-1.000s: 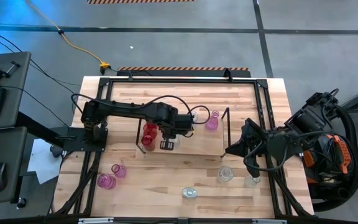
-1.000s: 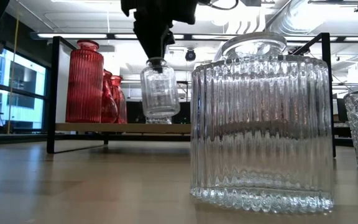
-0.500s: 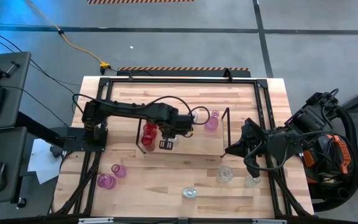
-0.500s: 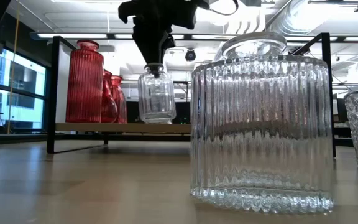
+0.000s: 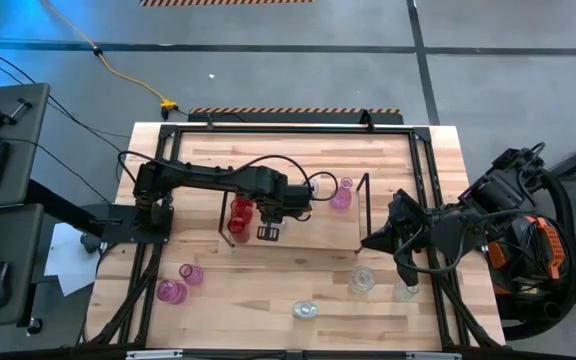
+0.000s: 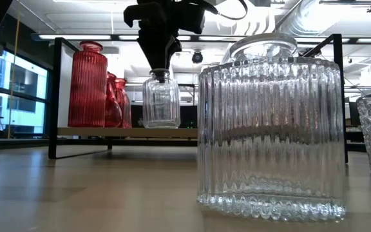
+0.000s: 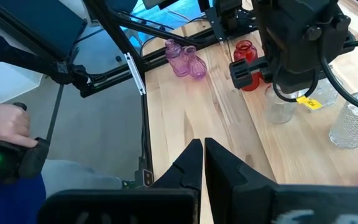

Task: Sort vases onto shelf
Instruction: Put the transparent vase aligned with the other transparent vase on the shelf

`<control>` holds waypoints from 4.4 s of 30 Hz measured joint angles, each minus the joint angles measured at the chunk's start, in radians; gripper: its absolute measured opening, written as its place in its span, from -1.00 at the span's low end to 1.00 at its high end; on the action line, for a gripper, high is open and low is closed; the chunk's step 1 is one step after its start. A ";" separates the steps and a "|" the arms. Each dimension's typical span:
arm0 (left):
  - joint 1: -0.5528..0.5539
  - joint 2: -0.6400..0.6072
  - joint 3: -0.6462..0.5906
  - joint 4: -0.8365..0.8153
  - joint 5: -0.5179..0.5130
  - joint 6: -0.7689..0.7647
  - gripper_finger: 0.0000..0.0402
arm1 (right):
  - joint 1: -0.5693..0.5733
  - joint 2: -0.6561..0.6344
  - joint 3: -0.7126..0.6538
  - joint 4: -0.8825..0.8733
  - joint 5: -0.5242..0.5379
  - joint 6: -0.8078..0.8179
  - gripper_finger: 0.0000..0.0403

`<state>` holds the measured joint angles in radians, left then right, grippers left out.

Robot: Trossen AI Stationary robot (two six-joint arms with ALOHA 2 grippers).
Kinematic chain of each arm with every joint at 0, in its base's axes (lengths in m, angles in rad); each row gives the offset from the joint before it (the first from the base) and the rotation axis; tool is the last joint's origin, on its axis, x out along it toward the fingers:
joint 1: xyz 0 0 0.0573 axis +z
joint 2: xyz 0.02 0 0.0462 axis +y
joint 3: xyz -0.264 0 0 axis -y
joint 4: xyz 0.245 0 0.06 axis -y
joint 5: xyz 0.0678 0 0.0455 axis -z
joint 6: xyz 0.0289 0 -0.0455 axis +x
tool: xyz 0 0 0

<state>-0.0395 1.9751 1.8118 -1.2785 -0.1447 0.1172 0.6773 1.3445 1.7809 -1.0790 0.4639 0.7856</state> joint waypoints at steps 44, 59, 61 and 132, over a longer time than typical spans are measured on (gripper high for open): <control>0.007 0.000 0.000 0.001 -0.136 -0.035 -0.58 | 0.039 0.000 0.000 0.008 0.011 0.010 -1.00; 0.011 0.000 0.000 -0.011 -0.177 -0.035 -0.58 | 0.039 0.000 0.000 0.008 0.012 0.026 -1.00; 0.014 0.000 0.000 -0.011 -0.179 -0.035 -0.58 | 0.039 0.000 0.000 0.008 0.012 0.026 -1.00; -0.524 -0.578 0.195 -0.200 -0.365 -0.677 -0.28 | -0.095 0.465 0.000 0.574 -0.234 0.209 -1.00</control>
<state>-0.5637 1.3966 2.0071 -1.4781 -0.5100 -0.5596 0.5819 1.8095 1.7812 -0.5053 0.2295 0.9950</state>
